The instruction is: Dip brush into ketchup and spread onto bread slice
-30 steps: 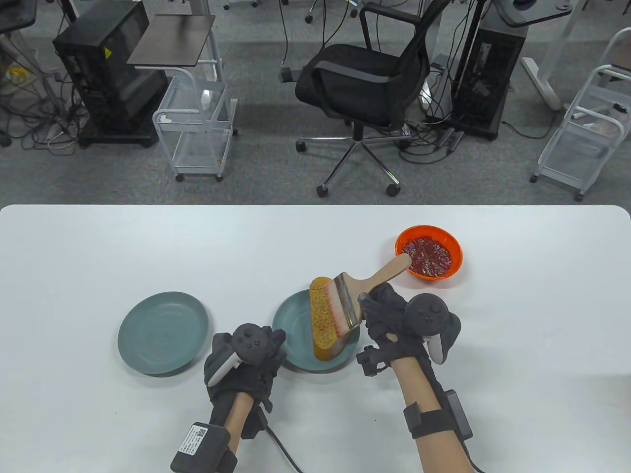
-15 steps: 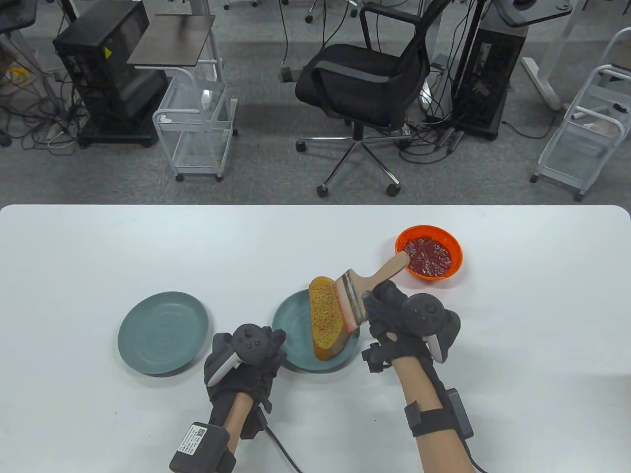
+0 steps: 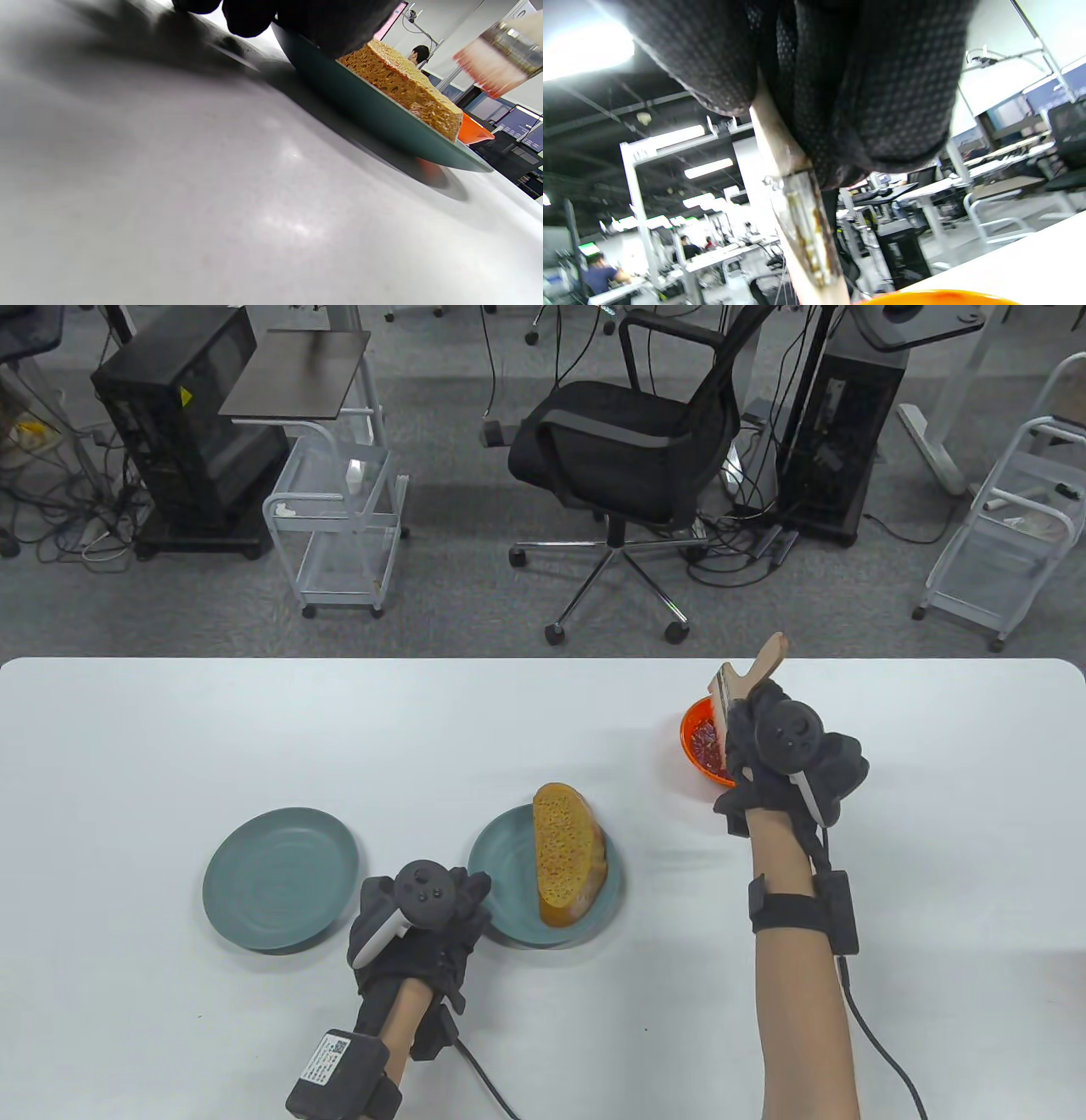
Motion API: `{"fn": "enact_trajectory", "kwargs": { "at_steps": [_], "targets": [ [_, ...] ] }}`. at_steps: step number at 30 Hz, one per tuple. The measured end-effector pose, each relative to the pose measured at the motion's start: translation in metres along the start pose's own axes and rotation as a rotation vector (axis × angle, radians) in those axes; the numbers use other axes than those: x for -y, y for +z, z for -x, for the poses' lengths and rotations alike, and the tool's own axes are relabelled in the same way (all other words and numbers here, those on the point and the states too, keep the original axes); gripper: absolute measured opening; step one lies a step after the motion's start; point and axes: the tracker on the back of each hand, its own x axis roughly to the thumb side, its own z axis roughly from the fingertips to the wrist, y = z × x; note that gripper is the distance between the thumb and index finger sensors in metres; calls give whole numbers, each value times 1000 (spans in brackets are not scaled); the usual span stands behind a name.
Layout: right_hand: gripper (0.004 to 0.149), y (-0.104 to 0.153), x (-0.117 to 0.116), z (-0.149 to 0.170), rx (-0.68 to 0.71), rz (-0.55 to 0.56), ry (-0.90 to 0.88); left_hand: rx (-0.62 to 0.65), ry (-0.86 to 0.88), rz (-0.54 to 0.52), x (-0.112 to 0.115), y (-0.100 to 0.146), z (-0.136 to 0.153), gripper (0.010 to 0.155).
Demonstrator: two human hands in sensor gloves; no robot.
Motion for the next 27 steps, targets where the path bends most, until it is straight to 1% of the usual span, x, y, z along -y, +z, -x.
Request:
{"fn": "enact_trajectory", "kwargs": {
  "at_steps": [4,9,18,22,24,26,27],
  "targets": [
    [45,-6,-28,7,-18,-35,90,1,-4,-2,0,0,0,52],
    [45,-7,-44,8,-21,-52,116,7,1,4,-1,-1,2,52],
    [45,-10,-54,3,-11,-73,198,8,-2,5,-2,-1,2,52],
    [45,-10,-55,4,-13,-82,204,7,-3,5,-2,-1,2,52],
    [45,-10,-53,5,-25,-84,192,7,-4,4,-2,-1,2,52],
    [45,-10,-49,6,-26,-59,183,7,-4,4,-2,-1,2,52],
    [46,-13,-43,6,-26,-41,178,7,-4,4,-2,-1,2,52]
  ]
}}
